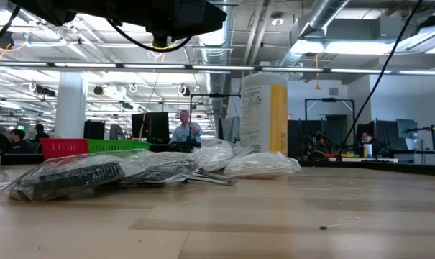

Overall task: Pick & Place Travel size toiletries
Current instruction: Put the white cotton pack into the bottom green bin

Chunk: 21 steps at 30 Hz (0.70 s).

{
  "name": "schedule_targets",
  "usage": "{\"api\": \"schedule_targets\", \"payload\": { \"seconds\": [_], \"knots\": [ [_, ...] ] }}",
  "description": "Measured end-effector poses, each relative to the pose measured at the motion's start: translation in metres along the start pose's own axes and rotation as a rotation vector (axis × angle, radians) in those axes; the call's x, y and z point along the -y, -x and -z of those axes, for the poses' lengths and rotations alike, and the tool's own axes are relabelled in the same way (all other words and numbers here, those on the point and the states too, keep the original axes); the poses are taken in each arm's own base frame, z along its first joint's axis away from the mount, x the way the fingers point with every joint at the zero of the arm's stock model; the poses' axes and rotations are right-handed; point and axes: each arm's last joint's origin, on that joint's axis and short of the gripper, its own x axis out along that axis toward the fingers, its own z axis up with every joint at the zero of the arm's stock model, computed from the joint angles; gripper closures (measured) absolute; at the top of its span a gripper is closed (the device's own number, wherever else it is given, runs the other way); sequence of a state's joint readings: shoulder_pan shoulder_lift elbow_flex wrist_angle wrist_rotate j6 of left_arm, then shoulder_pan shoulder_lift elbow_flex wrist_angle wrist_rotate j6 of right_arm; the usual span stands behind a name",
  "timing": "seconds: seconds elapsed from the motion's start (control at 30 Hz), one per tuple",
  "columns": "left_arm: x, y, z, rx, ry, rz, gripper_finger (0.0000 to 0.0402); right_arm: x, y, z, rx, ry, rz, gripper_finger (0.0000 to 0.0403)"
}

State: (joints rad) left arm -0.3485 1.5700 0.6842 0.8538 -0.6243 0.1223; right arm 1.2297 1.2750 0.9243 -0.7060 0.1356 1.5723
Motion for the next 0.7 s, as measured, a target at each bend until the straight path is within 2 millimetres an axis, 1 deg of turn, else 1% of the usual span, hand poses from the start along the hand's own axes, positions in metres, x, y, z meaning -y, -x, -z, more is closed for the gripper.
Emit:
{"api": "schedule_targets", "payload": {
  "seconds": [0.23,0.4,0.53,0.7],
  "knots": [
    [0.0000,0.0000,0.0001,0.000,0.000,0.000,0.0289,-0.0010,-0.0108,0.0014,-0.004,0.004,0.035,0.0403],
    [0.0000,0.0000,0.0001,0.000,0.000,0.000,0.0289,-0.0012,-0.0110,0.0013,-0.002,-0.023,0.034,0.0397],
    [0.0000,0.0000,0.0001,0.000,0.000,0.000,0.0289,-0.0014,-0.0110,0.0011,0.004,-0.046,0.031,0.0381],
    [-0.0006,-0.0004,0.0002,-0.001,0.000,-0.002,0.0289,-0.0022,-0.0110,-0.0001,0.053,-0.047,0.022,0.0350]
  ]
}}
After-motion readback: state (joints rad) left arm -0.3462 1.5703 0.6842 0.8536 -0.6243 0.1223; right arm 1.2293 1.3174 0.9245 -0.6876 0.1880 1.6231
